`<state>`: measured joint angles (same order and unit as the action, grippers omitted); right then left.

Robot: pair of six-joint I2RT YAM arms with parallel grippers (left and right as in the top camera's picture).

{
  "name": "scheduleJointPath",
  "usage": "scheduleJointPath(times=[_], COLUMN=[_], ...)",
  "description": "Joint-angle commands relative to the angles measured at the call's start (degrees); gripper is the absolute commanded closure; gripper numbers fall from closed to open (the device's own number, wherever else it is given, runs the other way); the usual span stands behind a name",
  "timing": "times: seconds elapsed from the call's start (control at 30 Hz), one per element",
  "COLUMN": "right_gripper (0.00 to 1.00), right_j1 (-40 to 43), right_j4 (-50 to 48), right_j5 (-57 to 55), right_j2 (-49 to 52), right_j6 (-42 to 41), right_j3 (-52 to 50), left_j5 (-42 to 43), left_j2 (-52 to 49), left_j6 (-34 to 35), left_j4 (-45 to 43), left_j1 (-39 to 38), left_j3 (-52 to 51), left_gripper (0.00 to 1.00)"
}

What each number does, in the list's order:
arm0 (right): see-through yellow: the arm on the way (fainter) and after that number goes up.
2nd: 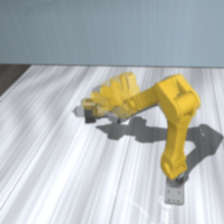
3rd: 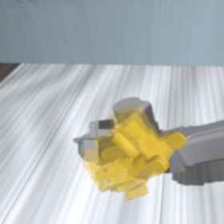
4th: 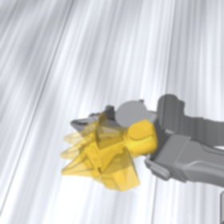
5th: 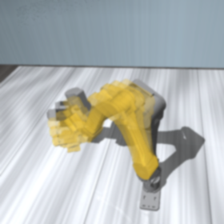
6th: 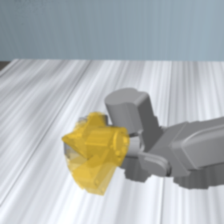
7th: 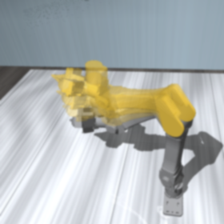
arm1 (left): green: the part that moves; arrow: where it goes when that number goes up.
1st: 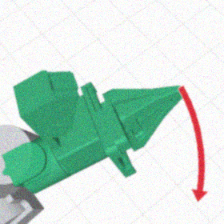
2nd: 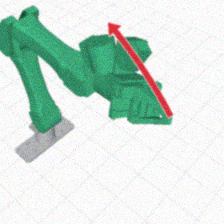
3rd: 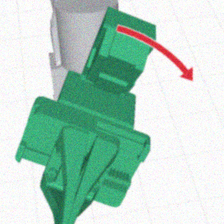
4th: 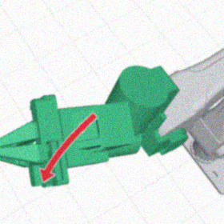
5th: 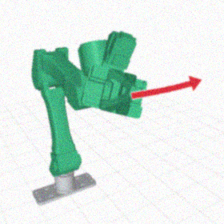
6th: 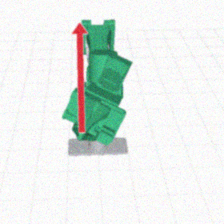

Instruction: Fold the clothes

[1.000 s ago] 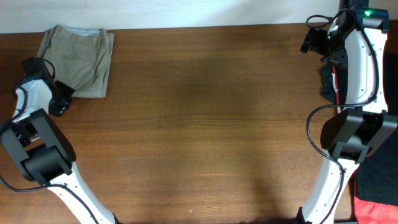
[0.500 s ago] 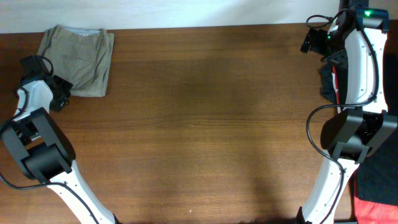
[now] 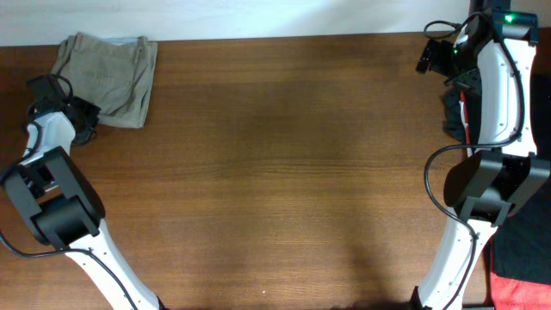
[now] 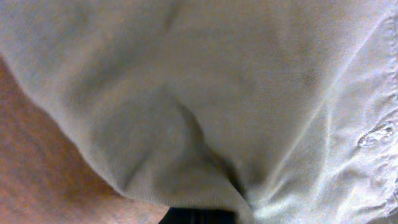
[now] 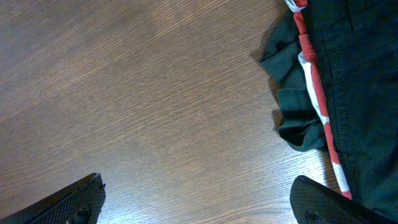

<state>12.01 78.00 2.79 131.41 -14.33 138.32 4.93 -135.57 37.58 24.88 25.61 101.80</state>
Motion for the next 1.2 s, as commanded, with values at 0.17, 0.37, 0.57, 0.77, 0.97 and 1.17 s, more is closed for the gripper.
scheduleJointPath(times=[0.17, 0.37, 0.57, 0.77, 0.97, 1.17], right_gripper=[0.01, 0.01, 0.01, 0.01, 0.01, 0.02], right_j1=[0.07, 0.07, 0.07, 0.07, 0.07, 0.07], right_j4=[0.02, 0.02, 0.02, 0.02, 0.02, 0.02], right_j5=[-0.70, -0.72, -0.72, -0.72, -0.72, -0.70], right_j2=[-0.55, -0.55, -0.55, -0.55, -0.55, -0.55], right_j6=[0.39, 0.39, 0.39, 0.39, 0.39, 0.37], right_j3=[0.55, 0.55, 0.55, 0.55, 0.55, 0.55], left_j5=[1.73, 1.75, 1.20, -3.80, -11.43, -11.85], left_j2=[-4.28, -4.24, -3.04, 0.44, 4.48, 7.82], left_j6=[0.72, -4.07, -6.64, -6.64, -7.72, -7.74], left_j4=[-0.90, -1.70, 1.92, 8.92, 13.55, 13.14], left_j1=[-1.95, -1.92, -1.46, 0.85, 3.80, 5.99], left_j3=[-1.42, -1.25, -1.25, -1.25, -1.25, -1.22], left_gripper=[0.87, 0.60, 0.22, 0.20, 0.21, 0.34])
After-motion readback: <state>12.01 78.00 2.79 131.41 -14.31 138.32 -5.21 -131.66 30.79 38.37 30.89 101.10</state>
